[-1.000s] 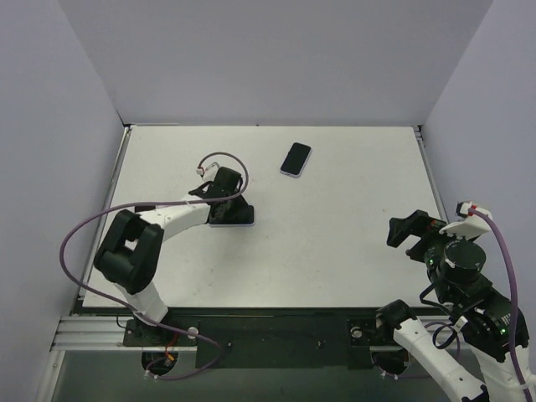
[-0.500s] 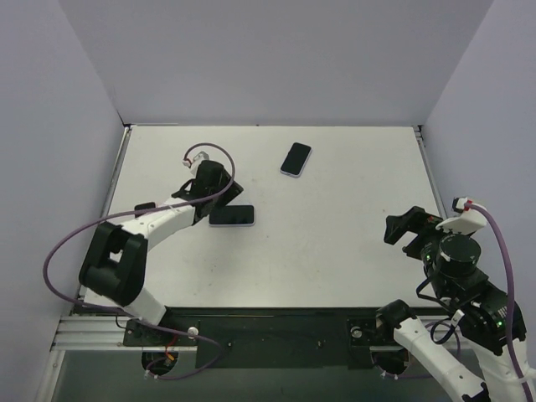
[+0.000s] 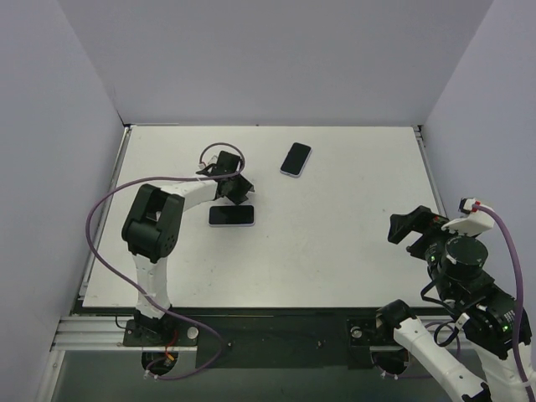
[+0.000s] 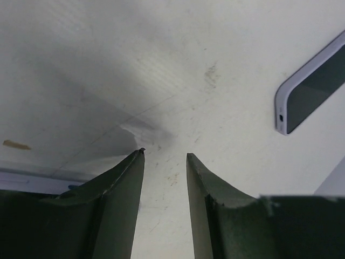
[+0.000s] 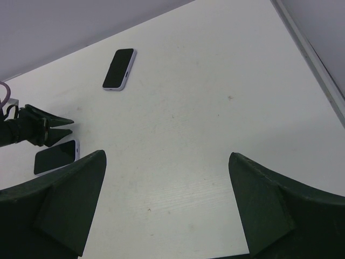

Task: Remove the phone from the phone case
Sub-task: Adjust the phone at the center of the board.

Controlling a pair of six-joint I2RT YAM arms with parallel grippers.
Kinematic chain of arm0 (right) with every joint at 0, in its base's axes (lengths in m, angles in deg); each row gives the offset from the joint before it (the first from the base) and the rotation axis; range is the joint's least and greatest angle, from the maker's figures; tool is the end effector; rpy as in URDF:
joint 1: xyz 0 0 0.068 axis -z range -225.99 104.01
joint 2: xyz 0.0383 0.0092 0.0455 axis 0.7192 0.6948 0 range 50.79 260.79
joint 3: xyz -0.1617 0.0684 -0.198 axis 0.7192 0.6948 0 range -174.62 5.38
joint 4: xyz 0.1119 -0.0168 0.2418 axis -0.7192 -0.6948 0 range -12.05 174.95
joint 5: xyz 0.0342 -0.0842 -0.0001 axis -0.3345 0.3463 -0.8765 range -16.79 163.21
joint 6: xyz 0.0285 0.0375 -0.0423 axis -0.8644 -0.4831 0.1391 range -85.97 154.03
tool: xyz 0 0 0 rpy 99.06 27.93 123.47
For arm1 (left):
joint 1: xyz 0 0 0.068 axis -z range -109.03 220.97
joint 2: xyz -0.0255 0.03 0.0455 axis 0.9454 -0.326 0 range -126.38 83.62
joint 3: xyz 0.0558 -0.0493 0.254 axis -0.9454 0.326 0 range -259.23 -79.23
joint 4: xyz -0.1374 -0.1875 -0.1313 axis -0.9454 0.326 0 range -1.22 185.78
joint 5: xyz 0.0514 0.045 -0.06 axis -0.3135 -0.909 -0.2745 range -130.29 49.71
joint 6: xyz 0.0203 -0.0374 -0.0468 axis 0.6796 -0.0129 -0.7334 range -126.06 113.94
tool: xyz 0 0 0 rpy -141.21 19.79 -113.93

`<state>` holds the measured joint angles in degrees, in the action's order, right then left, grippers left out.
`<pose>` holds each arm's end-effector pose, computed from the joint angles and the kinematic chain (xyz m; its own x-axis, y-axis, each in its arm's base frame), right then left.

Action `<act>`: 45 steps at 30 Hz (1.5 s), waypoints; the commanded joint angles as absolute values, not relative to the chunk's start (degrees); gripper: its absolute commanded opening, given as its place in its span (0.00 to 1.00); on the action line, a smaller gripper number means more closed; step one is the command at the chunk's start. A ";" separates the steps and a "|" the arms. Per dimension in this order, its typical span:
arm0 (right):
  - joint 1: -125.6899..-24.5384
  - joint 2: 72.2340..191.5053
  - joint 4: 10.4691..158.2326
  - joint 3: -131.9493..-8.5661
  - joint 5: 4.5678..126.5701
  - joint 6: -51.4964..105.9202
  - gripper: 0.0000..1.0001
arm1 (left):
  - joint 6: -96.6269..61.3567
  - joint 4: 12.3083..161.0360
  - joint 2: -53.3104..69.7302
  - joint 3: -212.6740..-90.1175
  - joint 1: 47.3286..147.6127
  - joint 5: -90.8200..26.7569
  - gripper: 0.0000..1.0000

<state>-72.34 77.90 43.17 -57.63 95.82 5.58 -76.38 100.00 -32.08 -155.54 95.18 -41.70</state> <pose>0.0789 0.0182 0.4135 -0.1127 0.4350 -0.8933 -0.0152 0.8982 0.4393 0.4024 -0.1796 0.1363 -0.6099 -0.7579 -0.2315 -0.5305 0.6075 -0.5912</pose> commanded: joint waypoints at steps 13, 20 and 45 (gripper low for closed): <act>-72.71 79.88 45.48 -54.04 96.06 4.85 0.90 | -81.29 111.28 -17.30 -133.93 101.82 -47.14 0.45; -72.71 80.94 46.89 -51.49 94.66 4.76 0.90 | -71.46 116.62 -1.05 -128.01 102.17 -53.20 0.56; -72.79 79.44 50.58 -48.85 89.56 3.97 0.90 | -15.02 127.28 -12.61 -148.83 81.35 -27.75 0.95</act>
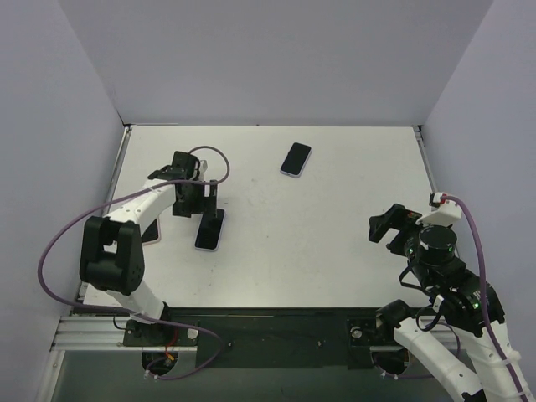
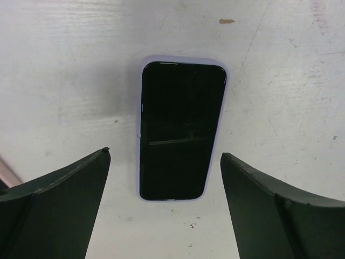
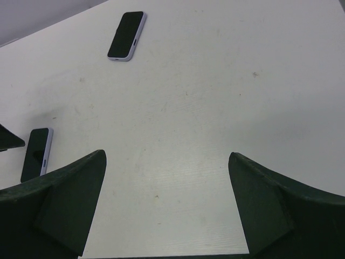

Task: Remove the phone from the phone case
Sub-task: Adjust the phone at the center of the board, then pick up the phone at the center of the board.

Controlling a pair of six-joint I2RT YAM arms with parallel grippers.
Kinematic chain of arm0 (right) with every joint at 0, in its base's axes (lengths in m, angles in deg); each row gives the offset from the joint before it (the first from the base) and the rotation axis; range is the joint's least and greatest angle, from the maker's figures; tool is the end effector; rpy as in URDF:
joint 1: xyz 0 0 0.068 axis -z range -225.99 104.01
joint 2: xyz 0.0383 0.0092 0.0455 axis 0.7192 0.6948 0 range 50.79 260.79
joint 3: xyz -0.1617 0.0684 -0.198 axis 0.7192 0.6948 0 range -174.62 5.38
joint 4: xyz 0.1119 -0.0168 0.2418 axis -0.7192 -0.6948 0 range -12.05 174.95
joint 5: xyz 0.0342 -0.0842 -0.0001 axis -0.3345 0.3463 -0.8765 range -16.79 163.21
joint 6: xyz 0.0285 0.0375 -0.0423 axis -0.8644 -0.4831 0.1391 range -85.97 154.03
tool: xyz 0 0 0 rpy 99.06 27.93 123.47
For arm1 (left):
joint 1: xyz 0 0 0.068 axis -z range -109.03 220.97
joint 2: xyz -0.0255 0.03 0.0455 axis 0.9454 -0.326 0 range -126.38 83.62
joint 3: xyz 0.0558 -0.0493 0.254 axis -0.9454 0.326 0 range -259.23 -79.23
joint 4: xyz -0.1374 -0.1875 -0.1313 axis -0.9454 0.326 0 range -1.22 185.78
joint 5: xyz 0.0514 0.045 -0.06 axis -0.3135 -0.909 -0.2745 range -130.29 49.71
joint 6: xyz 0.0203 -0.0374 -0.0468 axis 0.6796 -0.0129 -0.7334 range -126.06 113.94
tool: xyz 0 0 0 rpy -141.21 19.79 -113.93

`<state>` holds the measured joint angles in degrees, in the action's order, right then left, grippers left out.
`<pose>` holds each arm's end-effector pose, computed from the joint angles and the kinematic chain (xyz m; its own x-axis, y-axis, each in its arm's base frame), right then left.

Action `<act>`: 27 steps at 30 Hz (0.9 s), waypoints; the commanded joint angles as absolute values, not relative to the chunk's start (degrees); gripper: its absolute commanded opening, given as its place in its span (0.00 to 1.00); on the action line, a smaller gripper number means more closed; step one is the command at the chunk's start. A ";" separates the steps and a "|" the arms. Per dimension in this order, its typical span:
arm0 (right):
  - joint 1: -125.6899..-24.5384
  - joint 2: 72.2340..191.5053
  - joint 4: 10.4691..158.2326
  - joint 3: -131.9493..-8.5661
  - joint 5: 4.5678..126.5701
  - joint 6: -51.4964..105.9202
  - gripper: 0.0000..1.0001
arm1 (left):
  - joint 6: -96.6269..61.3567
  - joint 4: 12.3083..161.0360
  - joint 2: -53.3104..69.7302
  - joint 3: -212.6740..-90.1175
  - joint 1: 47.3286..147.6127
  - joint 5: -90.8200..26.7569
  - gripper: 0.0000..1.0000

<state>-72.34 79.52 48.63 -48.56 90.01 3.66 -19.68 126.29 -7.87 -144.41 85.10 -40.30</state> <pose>0.1098 0.0387 0.3742 -0.2354 0.4236 -0.8747 -0.0600 0.8920 0.4481 0.3223 -0.0811 0.2016 -0.9032 -0.0156 -0.4289 0.0321 0.9941 -0.1039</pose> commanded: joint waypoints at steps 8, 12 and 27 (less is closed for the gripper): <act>-72.79 79.44 49.88 -48.94 89.91 4.06 0.91 | -16.60 123.05 -16.40 -146.64 79.49 -21.40 0.95; -72.79 79.88 49.88 -48.59 89.30 2.92 0.91 | -17.57 123.05 -18.16 -146.55 81.42 -24.90 0.95; -72.79 81.29 51.46 -47.10 87.01 0.45 0.90 | -25.29 125.60 -23.52 -149.71 90.21 -46.43 0.96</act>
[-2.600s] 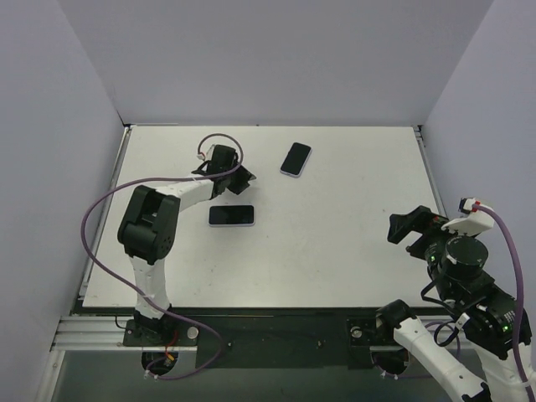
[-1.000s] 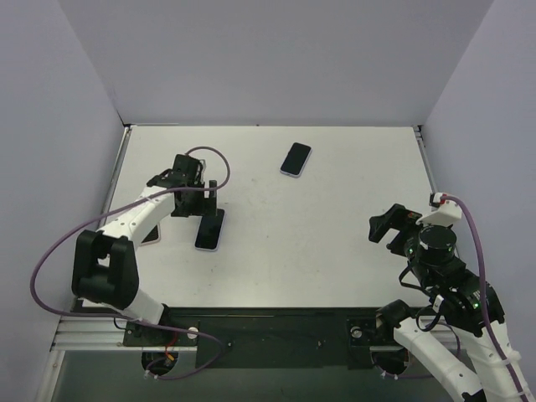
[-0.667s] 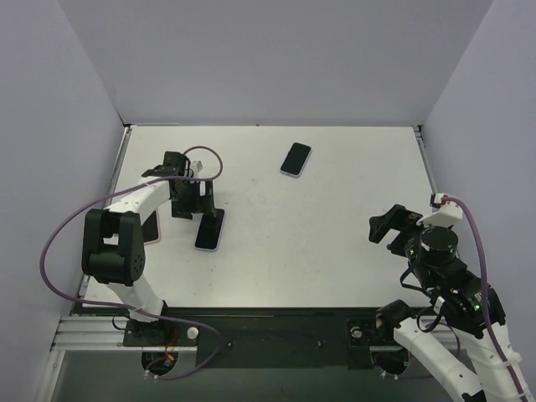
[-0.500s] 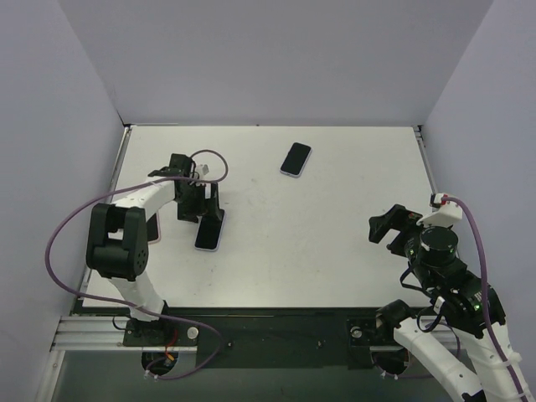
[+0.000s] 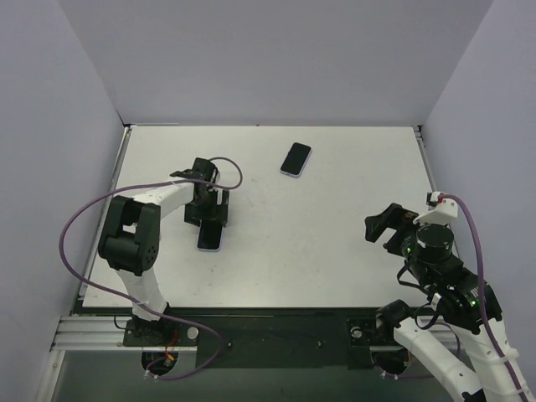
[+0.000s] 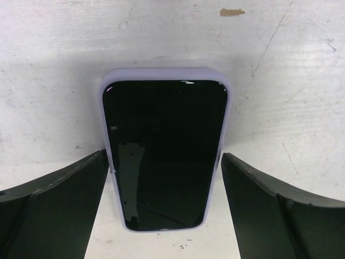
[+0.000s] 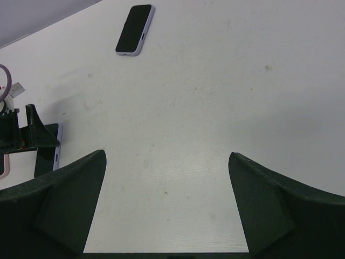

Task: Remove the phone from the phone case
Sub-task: Pick up the phone at the center of the board.

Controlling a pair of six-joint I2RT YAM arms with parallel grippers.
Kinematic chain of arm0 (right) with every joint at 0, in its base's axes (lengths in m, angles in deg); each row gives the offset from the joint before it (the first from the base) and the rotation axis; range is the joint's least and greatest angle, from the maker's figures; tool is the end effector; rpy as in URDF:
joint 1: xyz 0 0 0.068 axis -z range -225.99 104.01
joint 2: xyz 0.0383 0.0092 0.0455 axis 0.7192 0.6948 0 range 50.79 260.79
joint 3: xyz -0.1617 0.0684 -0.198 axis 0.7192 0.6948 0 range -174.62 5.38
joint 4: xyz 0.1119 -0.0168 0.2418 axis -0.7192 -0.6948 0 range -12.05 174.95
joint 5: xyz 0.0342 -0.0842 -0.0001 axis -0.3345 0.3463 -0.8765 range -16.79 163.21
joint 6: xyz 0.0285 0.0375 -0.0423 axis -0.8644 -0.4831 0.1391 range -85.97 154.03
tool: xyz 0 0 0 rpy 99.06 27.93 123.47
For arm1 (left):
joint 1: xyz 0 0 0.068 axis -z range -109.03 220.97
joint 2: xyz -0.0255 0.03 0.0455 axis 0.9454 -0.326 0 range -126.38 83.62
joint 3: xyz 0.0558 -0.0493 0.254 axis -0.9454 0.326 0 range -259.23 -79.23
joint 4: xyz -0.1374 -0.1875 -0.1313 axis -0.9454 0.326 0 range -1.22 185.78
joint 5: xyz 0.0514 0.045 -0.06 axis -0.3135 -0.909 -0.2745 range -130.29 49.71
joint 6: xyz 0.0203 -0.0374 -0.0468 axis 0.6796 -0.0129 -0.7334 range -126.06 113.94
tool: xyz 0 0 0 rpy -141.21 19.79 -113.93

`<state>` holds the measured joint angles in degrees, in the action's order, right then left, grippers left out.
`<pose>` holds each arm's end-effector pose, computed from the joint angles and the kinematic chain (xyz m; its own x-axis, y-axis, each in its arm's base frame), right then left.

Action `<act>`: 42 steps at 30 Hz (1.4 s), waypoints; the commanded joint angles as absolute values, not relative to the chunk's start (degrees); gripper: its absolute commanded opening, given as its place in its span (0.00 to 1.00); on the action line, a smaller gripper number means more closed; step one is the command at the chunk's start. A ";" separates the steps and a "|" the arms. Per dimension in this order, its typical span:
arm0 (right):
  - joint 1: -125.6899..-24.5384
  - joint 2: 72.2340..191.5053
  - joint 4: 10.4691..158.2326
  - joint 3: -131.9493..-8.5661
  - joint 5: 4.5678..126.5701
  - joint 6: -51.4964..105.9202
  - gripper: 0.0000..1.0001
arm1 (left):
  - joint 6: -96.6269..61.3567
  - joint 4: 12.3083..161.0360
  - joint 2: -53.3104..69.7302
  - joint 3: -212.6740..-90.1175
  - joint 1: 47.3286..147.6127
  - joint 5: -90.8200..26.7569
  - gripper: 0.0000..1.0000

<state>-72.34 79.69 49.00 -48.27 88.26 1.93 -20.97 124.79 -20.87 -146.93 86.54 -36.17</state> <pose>0.1110 0.0409 0.3730 -0.2540 0.4469 -0.8578 -0.0772 0.8746 0.4786 0.3431 -0.0992 0.1418 -0.9634 0.0019 -0.2681 0.0416 0.9889 -0.1425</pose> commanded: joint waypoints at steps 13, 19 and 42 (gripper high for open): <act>-73.84 89.09 47.86 -47.97 86.83 -3.77 0.91 | -25.13 129.29 -28.36 -151.56 93.91 -54.62 0.62; -79.90 92.18 51.01 -44.90 88.59 -6.22 0.96 | -24.42 128.42 -25.90 -151.03 94.00 -51.37 0.00; -114.71 122.65 93.38 -39.88 97.20 -4.30 0.90 | -68.96 102.66 16.37 -116.33 94.44 -29.31 0.00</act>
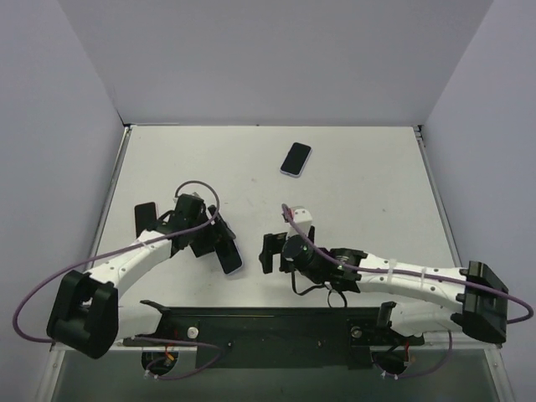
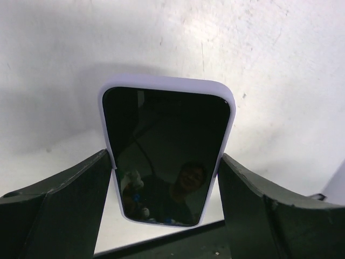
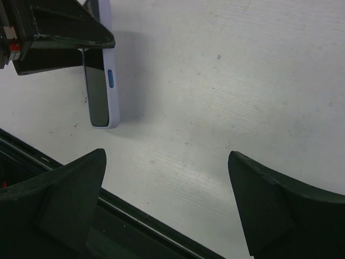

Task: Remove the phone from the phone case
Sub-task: Pick up the phone at the center of the board.

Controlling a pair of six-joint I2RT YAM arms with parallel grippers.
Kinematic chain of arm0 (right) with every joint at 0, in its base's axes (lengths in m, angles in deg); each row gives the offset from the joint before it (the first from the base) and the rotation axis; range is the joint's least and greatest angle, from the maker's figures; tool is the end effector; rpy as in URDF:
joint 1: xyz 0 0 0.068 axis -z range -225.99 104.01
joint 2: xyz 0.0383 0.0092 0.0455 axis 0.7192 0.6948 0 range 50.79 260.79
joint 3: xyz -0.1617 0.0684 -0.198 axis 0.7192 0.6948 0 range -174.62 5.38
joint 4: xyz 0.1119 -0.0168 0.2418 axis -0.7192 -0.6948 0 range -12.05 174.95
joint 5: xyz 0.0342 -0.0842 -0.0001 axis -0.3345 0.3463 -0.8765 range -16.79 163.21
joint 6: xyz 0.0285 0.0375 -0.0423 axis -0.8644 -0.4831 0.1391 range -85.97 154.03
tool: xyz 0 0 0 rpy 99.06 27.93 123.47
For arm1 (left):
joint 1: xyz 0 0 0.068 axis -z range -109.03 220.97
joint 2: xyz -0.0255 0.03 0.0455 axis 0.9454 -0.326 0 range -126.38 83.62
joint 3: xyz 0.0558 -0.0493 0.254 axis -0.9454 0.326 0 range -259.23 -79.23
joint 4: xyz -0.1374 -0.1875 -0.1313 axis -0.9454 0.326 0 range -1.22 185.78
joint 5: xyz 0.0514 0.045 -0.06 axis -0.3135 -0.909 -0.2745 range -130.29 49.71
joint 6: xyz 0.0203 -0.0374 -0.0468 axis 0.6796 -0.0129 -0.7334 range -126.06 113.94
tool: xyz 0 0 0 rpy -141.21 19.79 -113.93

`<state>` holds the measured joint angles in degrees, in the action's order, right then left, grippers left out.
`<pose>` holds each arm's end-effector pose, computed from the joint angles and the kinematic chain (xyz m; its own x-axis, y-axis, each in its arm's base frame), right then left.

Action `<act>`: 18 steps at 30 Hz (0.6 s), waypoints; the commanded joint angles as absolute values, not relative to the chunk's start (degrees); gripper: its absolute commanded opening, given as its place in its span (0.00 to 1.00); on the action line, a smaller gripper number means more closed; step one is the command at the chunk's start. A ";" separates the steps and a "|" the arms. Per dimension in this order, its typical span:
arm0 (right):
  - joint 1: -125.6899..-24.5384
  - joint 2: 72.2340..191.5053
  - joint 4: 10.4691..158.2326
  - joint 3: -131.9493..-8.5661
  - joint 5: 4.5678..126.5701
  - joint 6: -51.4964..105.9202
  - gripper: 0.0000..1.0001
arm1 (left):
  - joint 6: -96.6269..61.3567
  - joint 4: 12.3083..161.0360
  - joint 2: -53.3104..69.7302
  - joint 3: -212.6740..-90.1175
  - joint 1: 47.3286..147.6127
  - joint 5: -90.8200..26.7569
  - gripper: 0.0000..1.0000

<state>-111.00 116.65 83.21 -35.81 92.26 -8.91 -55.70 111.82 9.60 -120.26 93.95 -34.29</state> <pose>0.1309 0.2434 0.2431 -0.6371 0.1574 -0.7545 -0.4087 0.7610 0.5039 0.2385 -0.1067 0.1715 -0.8312 -0.4708 -0.2958 -0.2956 0.8248 -0.4820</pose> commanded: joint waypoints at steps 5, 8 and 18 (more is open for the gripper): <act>-119.02 131.11 94.86 -45.07 99.84 -1.13 0.88 | -72.06 107.04 27.69 -115.88 94.53 -30.27 0.00; -119.02 132.61 99.96 -43.85 95.47 -0.61 0.83 | -73.73 108.55 32.10 -115.09 94.61 -30.54 0.00; -118.59 134.81 106.48 -43.66 89.47 0.89 0.63 | -78.56 106.44 38.43 -113.50 94.70 -24.83 0.00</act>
